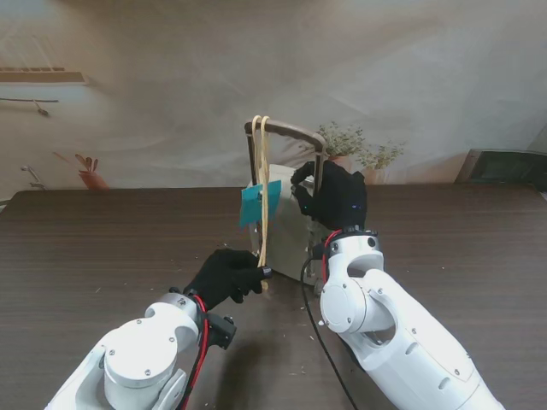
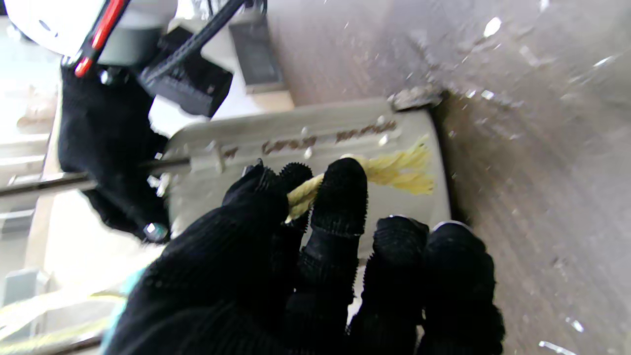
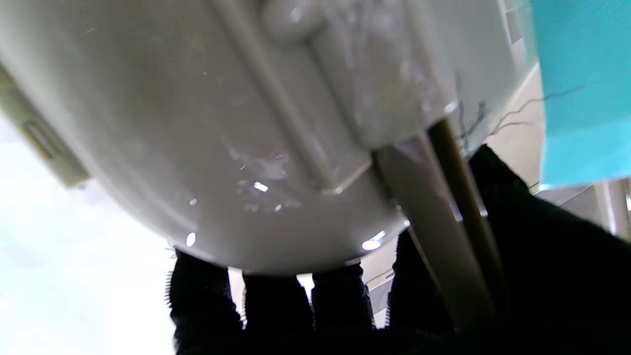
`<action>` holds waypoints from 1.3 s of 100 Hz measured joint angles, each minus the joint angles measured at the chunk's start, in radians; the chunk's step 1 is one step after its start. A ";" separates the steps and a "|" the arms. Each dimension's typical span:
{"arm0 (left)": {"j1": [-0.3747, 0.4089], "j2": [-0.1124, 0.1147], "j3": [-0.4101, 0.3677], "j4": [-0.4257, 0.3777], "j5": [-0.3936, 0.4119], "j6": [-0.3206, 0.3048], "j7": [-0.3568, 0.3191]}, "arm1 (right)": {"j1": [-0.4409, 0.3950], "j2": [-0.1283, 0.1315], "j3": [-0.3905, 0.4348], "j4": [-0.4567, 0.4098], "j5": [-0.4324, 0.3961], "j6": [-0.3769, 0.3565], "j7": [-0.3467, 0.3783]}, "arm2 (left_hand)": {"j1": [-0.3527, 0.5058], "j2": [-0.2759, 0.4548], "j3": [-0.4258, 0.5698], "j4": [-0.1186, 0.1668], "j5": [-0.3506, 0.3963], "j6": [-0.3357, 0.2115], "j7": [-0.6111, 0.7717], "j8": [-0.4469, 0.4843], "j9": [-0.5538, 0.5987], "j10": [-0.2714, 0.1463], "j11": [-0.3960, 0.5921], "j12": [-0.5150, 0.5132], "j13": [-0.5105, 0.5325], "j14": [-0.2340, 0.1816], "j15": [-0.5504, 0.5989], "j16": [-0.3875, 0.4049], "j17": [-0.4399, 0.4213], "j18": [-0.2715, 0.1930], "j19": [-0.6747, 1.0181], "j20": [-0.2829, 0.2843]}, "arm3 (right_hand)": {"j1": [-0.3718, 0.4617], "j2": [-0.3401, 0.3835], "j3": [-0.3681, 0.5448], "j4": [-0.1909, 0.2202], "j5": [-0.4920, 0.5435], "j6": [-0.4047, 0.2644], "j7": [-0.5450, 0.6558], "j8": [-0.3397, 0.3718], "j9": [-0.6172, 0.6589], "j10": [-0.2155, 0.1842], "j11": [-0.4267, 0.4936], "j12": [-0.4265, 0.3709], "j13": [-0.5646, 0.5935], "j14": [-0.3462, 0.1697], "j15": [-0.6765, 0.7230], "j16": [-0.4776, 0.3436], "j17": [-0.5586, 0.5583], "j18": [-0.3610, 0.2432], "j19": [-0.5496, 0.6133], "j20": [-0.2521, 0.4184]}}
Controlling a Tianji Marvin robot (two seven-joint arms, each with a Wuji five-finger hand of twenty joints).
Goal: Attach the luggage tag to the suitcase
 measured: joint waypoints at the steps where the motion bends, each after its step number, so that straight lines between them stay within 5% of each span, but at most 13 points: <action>1: -0.003 0.002 0.001 0.002 0.000 0.005 -0.008 | 0.000 0.000 0.000 0.000 0.000 0.000 0.000 | 0.000 0.000 0.000 0.000 0.000 0.000 0.000 0.000 0.000 0.000 0.000 0.000 0.000 0.000 -0.001 0.000 0.000 0.000 0.000 0.000 | 0.000 0.000 0.000 0.000 0.000 0.000 0.000 0.000 0.000 0.000 0.000 0.000 0.000 0.000 0.000 0.000 0.000 0.000 0.000 0.000; 52: -0.117 0.044 0.077 0.108 0.040 0.131 -0.149 | -0.011 -0.009 0.006 0.000 0.020 -0.009 -0.015 | 0.011 0.014 -0.027 0.000 0.000 0.000 -0.015 0.000 -0.011 0.000 -0.003 0.000 0.000 -0.009 -0.021 0.000 -0.008 -0.025 -0.006 -0.002 | 0.000 0.000 0.000 0.000 0.011 -0.001 0.000 -0.002 0.011 -0.007 -0.013 0.000 0.002 -0.003 0.000 0.000 0.000 -0.001 0.000 0.000; 82: -0.152 0.044 0.114 0.156 0.050 0.173 -0.148 | -0.018 -0.013 0.013 0.000 0.030 -0.017 -0.019 | 0.012 0.027 -0.053 0.000 0.000 -0.001 -0.023 0.000 -0.023 0.000 -0.012 0.000 -0.001 -0.009 -0.022 0.000 -0.019 -0.026 -0.012 -0.003 | -0.001 0.000 -0.001 -0.001 0.011 -0.003 0.000 -0.002 0.016 -0.021 -0.026 0.000 0.002 -0.015 0.000 0.000 0.000 -0.003 0.000 0.000; 130: -0.215 0.064 0.153 0.214 0.043 0.249 -0.242 | -0.023 -0.015 0.020 0.000 0.037 -0.022 -0.023 | 0.063 0.052 -0.144 0.007 0.000 -0.001 -0.055 -0.012 -0.051 0.000 -0.025 0.000 -0.040 -0.016 -0.051 0.000 -0.043 -0.049 -0.034 -0.010 | -0.001 0.000 -0.002 -0.001 0.011 -0.003 0.000 -0.002 0.019 -0.030 -0.029 -0.001 0.002 -0.022 0.000 0.000 0.001 -0.004 0.000 0.000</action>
